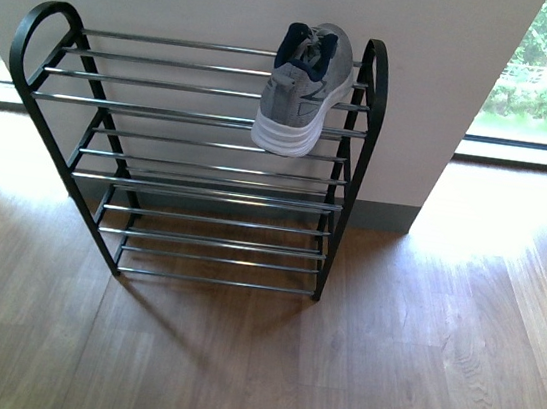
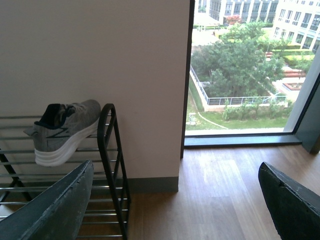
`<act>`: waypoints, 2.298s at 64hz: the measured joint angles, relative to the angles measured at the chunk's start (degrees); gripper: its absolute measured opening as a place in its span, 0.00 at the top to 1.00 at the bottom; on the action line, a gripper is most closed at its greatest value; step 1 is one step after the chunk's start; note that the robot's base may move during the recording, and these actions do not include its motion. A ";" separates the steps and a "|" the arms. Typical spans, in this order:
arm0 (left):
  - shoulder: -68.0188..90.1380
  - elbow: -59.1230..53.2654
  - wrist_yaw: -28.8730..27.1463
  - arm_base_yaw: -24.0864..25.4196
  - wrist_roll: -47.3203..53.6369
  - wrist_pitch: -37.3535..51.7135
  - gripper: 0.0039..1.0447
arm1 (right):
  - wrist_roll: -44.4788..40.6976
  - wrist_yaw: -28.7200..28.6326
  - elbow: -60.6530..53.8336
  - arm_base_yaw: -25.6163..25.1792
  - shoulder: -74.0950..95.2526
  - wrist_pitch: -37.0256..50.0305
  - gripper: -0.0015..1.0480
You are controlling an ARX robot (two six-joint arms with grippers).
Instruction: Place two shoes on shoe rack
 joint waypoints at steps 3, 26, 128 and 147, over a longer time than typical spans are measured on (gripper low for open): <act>0.00 0.00 -0.72 0.11 0.02 0.00 0.99 | 0.00 0.00 0.00 0.00 0.00 0.00 0.09; 32.02 15.72 28.98 16.00 15.85 22.58 0.99 | 0.00 -0.15 0.00 0.00 -0.02 0.00 0.09; 56.02 42.84 22.45 9.66 0.52 17.99 0.09 | 0.00 -0.17 0.00 0.00 -0.02 0.00 0.09; 15.72 13.92 5.81 3.45 0.42 7.41 0.09 | 0.00 -0.17 0.00 0.00 -0.02 0.00 0.09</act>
